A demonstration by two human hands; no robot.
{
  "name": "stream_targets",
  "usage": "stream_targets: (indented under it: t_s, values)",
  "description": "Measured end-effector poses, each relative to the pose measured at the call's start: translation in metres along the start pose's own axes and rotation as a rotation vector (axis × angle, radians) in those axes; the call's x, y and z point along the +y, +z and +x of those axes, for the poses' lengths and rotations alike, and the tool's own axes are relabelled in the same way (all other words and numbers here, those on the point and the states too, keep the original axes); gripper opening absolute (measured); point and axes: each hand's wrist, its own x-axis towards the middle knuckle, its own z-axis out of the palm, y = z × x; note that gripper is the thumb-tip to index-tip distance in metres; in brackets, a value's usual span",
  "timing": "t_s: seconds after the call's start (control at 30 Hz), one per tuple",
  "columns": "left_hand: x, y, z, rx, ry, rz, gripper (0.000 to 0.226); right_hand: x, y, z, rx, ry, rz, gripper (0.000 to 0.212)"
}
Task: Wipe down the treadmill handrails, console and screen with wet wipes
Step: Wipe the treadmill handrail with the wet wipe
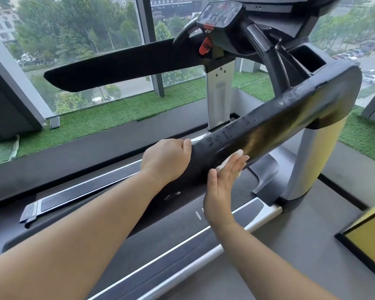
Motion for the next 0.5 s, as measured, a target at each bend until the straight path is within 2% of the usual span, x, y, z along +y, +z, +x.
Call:
stream_targets:
  t_s: [0.13, 0.2, 0.27, 0.37, 0.4, 0.5]
  values:
    - [0.000, 0.000, 0.000, 0.015, 0.005, 0.006, 0.043, 0.018, 0.024, -0.055, -0.198, -0.231, -0.245, 0.067]
    - [-0.001, 0.000, 0.000, 0.015, 0.008, 0.000, 0.043, 0.027, 0.027, -0.064, -0.221, -0.280, -0.300, 0.066]
    - [-0.001, 0.000, -0.001, 0.007, 0.005, -0.003, 0.044, 0.027, 0.020, -0.043, -0.128, -0.238, -0.281, 0.064]
    - [-0.001, 0.000, 0.000, -0.001, 0.003, -0.004, 0.045, 0.015, 0.000, 0.000, 0.015, 0.000, -0.083, 0.062]
    - [-0.001, 0.000, 0.001, -0.002, 0.003, -0.006, 0.045, 0.013, -0.004, 0.007, 0.045, 0.027, -0.038, 0.061]
    - [-0.001, 0.001, 0.002, 0.003, 0.003, -0.009, 0.045, 0.010, 0.005, -0.014, -0.040, -0.073, -0.106, 0.067]
